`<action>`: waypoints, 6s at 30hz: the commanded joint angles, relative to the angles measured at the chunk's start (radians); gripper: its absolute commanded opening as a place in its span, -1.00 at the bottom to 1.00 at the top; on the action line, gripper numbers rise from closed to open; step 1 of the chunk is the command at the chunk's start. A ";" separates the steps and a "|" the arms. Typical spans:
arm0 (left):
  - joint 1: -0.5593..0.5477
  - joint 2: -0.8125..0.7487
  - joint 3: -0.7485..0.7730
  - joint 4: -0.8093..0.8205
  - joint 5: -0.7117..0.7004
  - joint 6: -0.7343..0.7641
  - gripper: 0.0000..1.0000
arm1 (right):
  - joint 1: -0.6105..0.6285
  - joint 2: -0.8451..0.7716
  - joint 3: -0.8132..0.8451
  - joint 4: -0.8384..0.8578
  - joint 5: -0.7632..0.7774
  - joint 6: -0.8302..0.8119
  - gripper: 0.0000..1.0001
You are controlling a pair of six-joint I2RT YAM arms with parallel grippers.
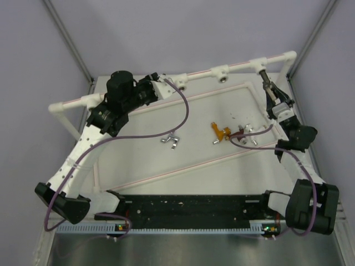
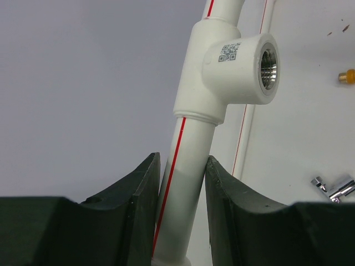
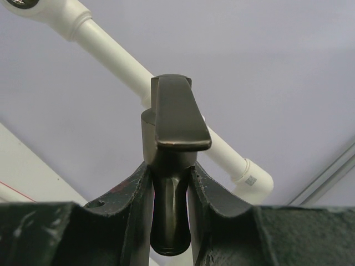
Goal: Install the water faucets
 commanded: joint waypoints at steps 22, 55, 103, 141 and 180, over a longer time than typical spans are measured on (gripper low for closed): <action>0.011 0.016 0.023 -0.025 0.033 -0.052 -1.00 | -0.010 -0.005 0.075 0.290 0.006 0.159 -1.00; 0.005 0.033 0.029 -0.038 0.030 -0.050 -1.00 | -0.010 -0.024 0.099 0.288 0.017 0.182 -1.00; -0.010 0.043 0.055 -0.077 0.088 -0.047 -1.00 | 0.037 -0.042 0.185 -0.462 -0.058 -0.540 -1.00; -0.019 0.023 0.044 -0.086 0.099 -0.040 -1.00 | 0.062 0.033 0.104 -0.071 0.193 0.430 -1.00; -0.028 0.028 0.036 -0.080 0.095 -0.035 -1.00 | 0.310 -0.002 0.148 -0.670 1.072 1.762 -1.00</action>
